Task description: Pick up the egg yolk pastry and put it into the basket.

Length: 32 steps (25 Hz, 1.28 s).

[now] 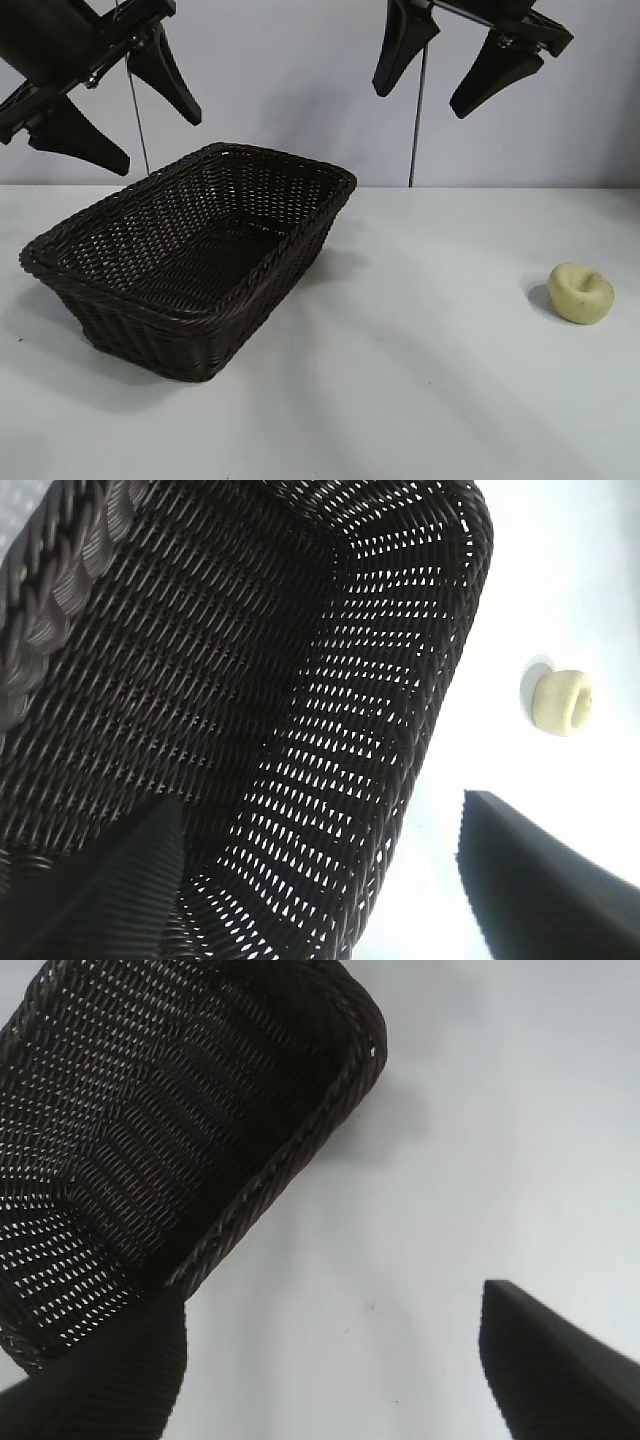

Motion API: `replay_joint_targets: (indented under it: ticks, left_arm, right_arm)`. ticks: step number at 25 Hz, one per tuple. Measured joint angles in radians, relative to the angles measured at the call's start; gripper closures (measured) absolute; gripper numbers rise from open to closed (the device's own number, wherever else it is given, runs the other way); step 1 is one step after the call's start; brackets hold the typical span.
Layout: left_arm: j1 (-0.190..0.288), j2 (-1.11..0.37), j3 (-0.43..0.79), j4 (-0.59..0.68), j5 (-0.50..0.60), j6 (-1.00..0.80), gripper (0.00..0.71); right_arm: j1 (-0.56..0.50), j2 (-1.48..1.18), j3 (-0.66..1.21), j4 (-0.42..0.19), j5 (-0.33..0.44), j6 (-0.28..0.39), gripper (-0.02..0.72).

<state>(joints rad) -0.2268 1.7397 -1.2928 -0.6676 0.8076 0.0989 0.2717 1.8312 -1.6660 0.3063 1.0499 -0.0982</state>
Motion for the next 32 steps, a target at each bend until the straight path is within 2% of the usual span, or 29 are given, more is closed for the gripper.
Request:
replay_joint_targets:
  ticks: [13,18,22,26,32]
  left_arm:
    - [0.000,0.000,0.000,0.000,0.003,-0.004,0.158]
    - [0.008,-0.005,0.000,0.006,0.074,-0.056,0.158]
    - [0.008,-0.048,0.002,0.074,0.114,-0.127,0.168]
    - [0.008,-0.124,0.050,0.155,0.134,-0.207,0.170]
    - [0.008,-0.226,0.211,0.205,0.099,-0.399,0.170]
  right_arm:
    - [0.000,0.000,0.000,0.000,0.000,0.000,0.123]
    - [0.000,0.000,0.000,0.000,0.000,0.000,0.123]
    - [0.000,0.000,0.000,0.000,0.000,0.000,0.123]
    - [0.000,0.000,0.000,0.000,0.001,0.000,0.123]
    - [0.000,0.000,0.000,0.000,0.002,0.000,0.123]
